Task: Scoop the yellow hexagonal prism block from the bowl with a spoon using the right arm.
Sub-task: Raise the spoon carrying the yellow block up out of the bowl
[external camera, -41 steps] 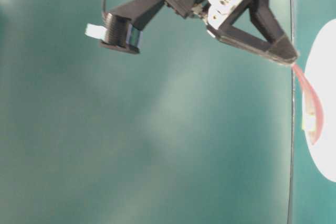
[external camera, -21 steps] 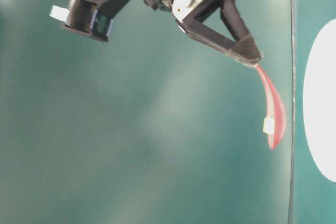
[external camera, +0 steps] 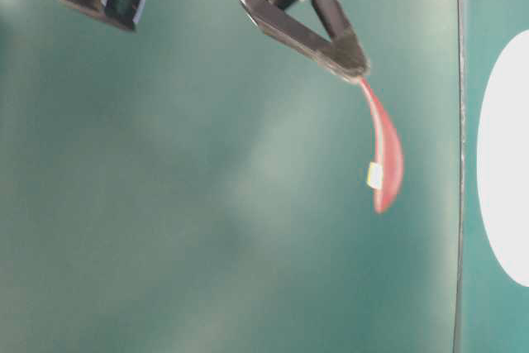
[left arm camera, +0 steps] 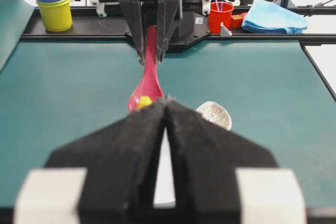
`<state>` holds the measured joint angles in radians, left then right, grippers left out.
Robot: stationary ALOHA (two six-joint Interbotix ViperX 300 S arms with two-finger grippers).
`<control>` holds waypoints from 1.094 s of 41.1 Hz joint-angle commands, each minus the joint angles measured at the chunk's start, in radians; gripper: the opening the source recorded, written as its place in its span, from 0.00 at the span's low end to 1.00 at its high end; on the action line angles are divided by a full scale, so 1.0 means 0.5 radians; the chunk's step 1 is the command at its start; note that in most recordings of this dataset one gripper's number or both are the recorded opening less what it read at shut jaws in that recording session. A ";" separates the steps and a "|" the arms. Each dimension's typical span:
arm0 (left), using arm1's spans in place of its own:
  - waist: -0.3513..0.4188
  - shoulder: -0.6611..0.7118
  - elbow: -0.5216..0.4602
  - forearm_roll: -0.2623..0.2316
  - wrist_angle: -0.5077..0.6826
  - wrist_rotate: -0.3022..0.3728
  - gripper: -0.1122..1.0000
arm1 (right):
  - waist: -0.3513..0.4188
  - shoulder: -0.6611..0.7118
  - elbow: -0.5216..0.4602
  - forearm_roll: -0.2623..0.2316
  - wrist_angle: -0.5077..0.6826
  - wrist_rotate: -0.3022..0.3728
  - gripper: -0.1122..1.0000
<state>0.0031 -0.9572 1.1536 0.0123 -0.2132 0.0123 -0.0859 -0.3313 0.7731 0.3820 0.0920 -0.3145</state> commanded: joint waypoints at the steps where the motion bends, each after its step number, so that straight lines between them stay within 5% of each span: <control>1: 0.000 0.003 -0.049 0.006 -0.009 -0.003 0.16 | 0.006 -0.080 -0.003 0.003 -0.009 -0.003 0.33; 45: 0.000 0.003 -0.052 0.006 -0.028 0.006 0.16 | 0.006 -0.101 0.012 0.006 -0.015 -0.003 0.33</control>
<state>0.0031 -0.9603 1.1536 0.0123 -0.2163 0.0138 -0.0859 -0.3636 0.7915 0.3820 0.0905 -0.3145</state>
